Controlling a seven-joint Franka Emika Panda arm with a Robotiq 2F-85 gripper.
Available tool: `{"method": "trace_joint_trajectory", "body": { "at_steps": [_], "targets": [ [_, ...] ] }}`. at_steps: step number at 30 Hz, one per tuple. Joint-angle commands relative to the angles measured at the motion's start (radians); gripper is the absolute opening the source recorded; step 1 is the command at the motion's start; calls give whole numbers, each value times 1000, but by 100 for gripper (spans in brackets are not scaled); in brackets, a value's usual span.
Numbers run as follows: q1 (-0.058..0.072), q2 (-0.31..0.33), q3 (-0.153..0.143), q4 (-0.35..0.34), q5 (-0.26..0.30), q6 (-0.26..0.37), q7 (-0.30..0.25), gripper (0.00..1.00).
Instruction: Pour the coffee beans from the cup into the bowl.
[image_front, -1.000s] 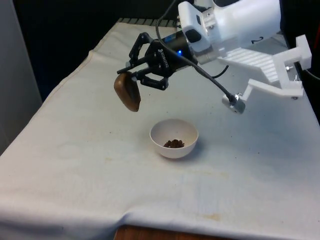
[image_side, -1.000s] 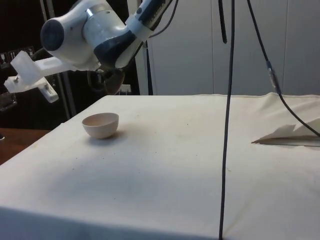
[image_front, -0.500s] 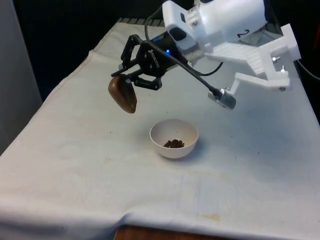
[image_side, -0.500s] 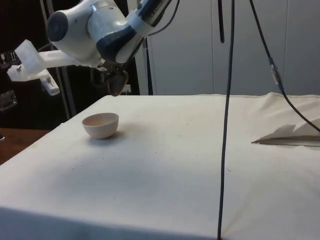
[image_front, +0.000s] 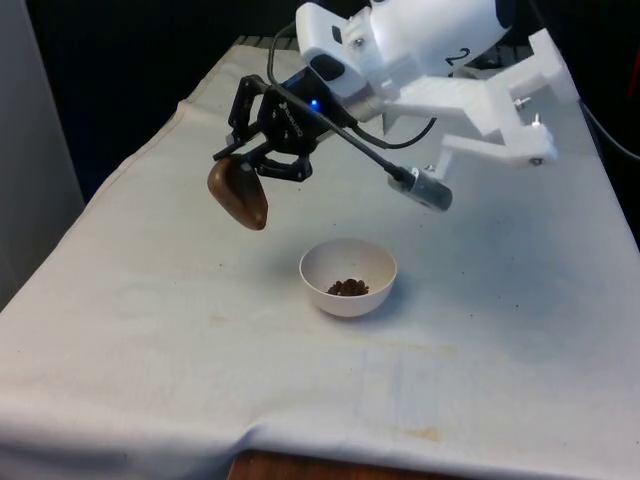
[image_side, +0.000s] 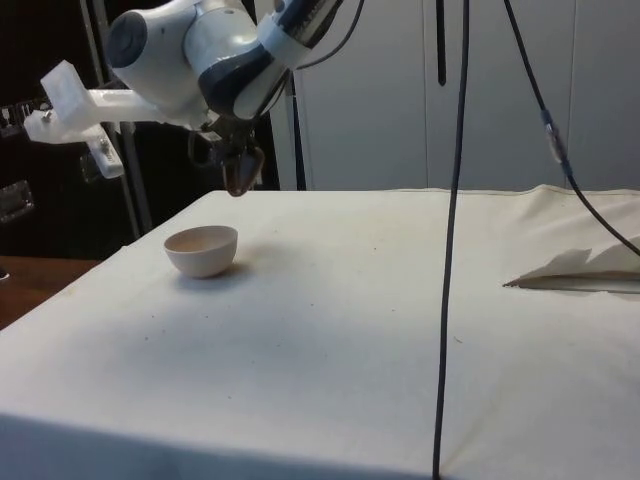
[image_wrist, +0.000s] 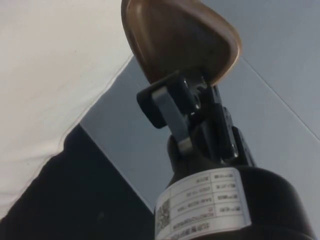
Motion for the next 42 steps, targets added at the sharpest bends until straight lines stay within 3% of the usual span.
{"method": "trace_joint_trajectory", "body": {
  "at_steps": [1, 6, 7, 8, 9, 14, 16, 17, 18, 25, 26, 27, 33, 34, 35, 42],
  "targets": [
    [-12, -9, 4, -12, 12, 25, -10, 0],
    [-14, -11, -19, -14, 53, 56, -29, 0],
    [-1, -2, -28, -2, 48, 37, -23, 0],
    [-2, -2, -32, -2, 56, 41, -26, 0],
    [-13, -12, -27, -15, 67, 65, -36, 0],
    [-16, -13, -46, -16, 102, 89, -55, 0],
    [-15, -13, -59, -16, 125, 103, -68, 0],
    [-3, -3, -69, -4, 122, 86, -63, 0],
    [-16, -13, -63, -16, 133, 108, -73, 0],
    [-17, -14, -97, -19, 194, 145, -111, 0],
    [-4, -4, -104, -5, 186, 123, -102, 0],
    [-17, -14, -101, -19, 202, 149, -116, 0],
    [-17, -12, -129, -22, 256, 180, -151, 0],
    [-5, -5, -138, -11, 250, 160, -143, 0],
    [-17, -12, -134, -22, 265, 184, -156, 0],
    [-16, -12, -167, -39, 324, 233, -183, 0]
  ]
}}
